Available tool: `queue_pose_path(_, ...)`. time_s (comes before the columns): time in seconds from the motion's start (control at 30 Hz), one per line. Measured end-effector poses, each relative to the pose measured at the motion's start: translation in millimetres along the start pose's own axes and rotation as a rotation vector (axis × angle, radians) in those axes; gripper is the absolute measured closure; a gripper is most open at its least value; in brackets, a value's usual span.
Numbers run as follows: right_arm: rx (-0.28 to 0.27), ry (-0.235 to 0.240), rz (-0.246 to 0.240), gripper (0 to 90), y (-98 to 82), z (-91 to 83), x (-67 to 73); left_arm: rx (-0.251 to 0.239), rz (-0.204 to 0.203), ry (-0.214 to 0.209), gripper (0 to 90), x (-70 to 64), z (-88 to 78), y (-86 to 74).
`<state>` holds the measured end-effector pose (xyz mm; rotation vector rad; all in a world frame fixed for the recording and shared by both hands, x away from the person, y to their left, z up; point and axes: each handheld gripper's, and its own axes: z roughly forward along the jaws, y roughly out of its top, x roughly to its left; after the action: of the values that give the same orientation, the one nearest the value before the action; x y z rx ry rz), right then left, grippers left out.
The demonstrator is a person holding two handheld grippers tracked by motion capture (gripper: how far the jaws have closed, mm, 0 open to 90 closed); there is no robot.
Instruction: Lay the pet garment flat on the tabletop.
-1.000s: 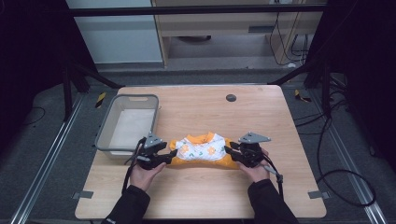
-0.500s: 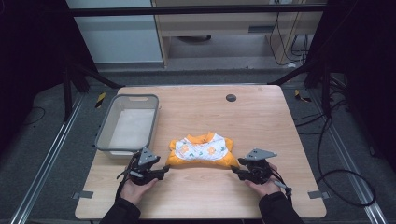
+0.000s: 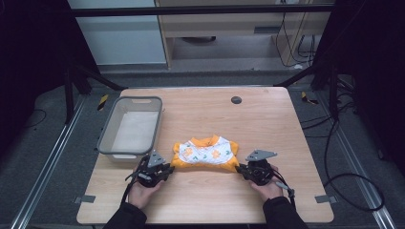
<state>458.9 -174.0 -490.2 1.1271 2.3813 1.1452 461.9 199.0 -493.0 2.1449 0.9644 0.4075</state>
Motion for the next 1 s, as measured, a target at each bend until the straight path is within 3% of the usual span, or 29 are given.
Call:
queue_pose_path(0.23, -0.032, 0.030, 0.000, 86.3, 5.6, -12.2, 3.6, -0.032, -0.005, -0.027, 86.3, -1.1, -13.3, 6.1)
queue_pose_path(0.27, -0.046, 0.038, 0.000, 86.3, 6.9, -16.7, 4.4, -0.068, -0.029, -0.056, 86.4, -1.8, -24.9, 9.4)
queue_pose_path(0.33, -0.073, 0.056, -0.002, 86.3, 9.3, -27.5, 7.5, -0.084, -0.025, -0.064, 86.4, -3.4, -31.8, 11.1)
queue_pose_path(0.43, -0.099, 0.091, -0.004, 86.3, 9.9, -43.9, 14.5, -0.133, -0.022, -0.126, 86.3, -13.0, -59.0, 12.6)
queue_pose_path(0.57, -0.080, 0.142, 0.005, 86.2, 7.2, -55.3, 21.6, -0.141, -0.030, -0.167, 86.2, -20.8, -73.3, 8.2)
queue_pose_path(0.63, -0.060, 0.173, 0.001, 86.2, 0.9, -62.9, 27.9, -0.107, -0.035, -0.180, 86.1, -26.8, -76.6, 1.5)
queue_pose_path(0.67, -0.052, 0.177, 0.006, 86.1, -2.1, -65.0, 29.2, -0.107, -0.035, -0.180, 86.1, -26.8, -76.6, 1.5)
queue_pose_path(0.77, -0.033, 0.178, 0.024, 85.4, -11.8, -66.5, 29.9, -0.028, -0.050, -0.165, 85.5, -31.3, -66.0, -10.3)
queue_pose_path(0.9, -0.006, 0.104, 0.030, 78.4, -20.7, -54.1, 25.2, 0.032, -0.025, -0.099, 79.5, -30.1, -47.3, -17.0)
queue_pose_path(0.97, 0.026, 0.074, 0.019, 76.3, -22.7, -44.7, 22.9, 0.045, -0.025, -0.091, 75.0, -29.0, -42.8, -18.1)
queue_pose_path(1.0, 0.033, 0.064, 0.018, 73.6, -23.8, -40.6, 22.2, 0.049, -0.018, -0.050, 69.4, -27.7, -36.1, -20.5)
